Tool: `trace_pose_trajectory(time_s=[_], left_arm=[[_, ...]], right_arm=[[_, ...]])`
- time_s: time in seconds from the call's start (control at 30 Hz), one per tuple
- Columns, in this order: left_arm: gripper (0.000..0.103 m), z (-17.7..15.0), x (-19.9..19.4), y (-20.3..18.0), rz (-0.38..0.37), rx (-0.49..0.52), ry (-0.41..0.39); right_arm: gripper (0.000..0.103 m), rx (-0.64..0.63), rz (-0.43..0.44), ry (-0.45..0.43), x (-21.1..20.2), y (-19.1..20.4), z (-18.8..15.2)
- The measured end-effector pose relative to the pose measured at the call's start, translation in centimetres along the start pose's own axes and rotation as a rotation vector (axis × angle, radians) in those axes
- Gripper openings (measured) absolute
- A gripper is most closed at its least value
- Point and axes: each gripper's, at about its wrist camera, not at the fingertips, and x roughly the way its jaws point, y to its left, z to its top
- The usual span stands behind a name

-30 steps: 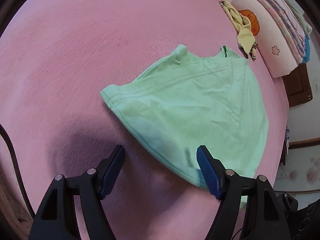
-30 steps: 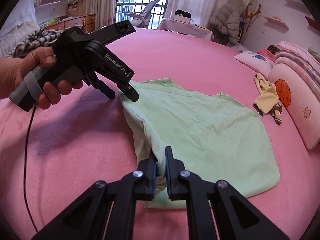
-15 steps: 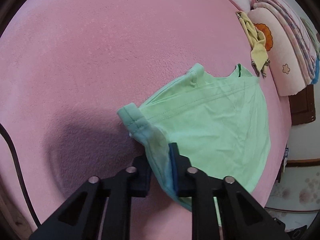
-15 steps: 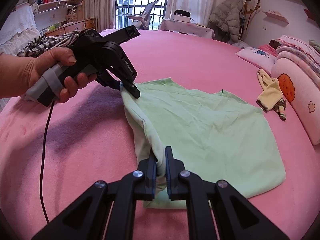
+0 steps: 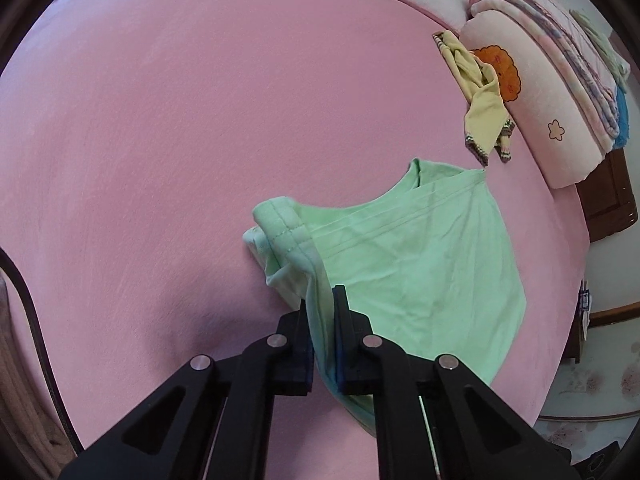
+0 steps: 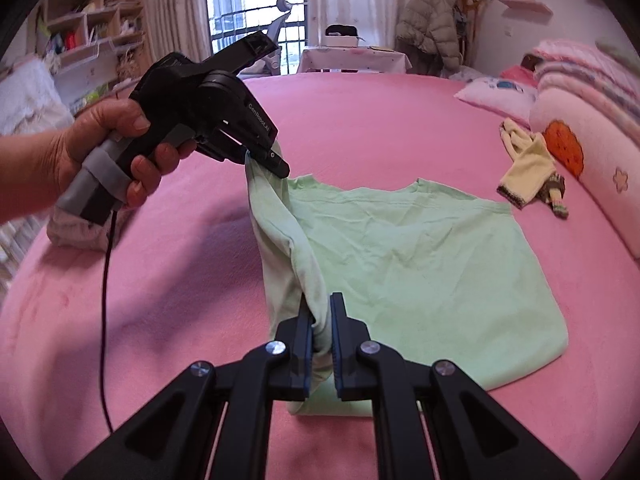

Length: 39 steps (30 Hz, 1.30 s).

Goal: Fold small clothes
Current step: 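Lift the held side with both tools and fold it over the shirt's middle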

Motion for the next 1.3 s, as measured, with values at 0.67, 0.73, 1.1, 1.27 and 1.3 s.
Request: trace_pose_trajectory(time_s=[0.67, 0.73, 1.1, 1.27, 1.3], left_arm=[[0.005, 8.2, 6.7, -17.9, 0.054, 0.071, 0.013], [0.005, 8.7, 8.4, -19.5, 0.061, 0.08, 0.023], [0.005, 9.6, 17.2, -26.2, 0.085, 0.115, 0.068], [0.005, 9.7, 19.1, -27.6, 0.089, 0.108, 0.075], [0.005, 9.7, 19.4, -27.6, 0.093, 0.103, 0.077]], right_arm=[[0.007, 0.292, 0.134, 0.009, -1.0, -18.4, 1.4], [0.007, 0.305, 0.123, 0.017, -0.5, -20.3, 0.9], [0.007, 0.39, 0.138, 0.09, 2.3, -27.5, -3.0], [0.007, 0.406, 0.15, 0.099, 2.7, -29.3, -3.8], [0.007, 0.405, 0.15, 0.099, 2.7, -29.4, -3.9]])
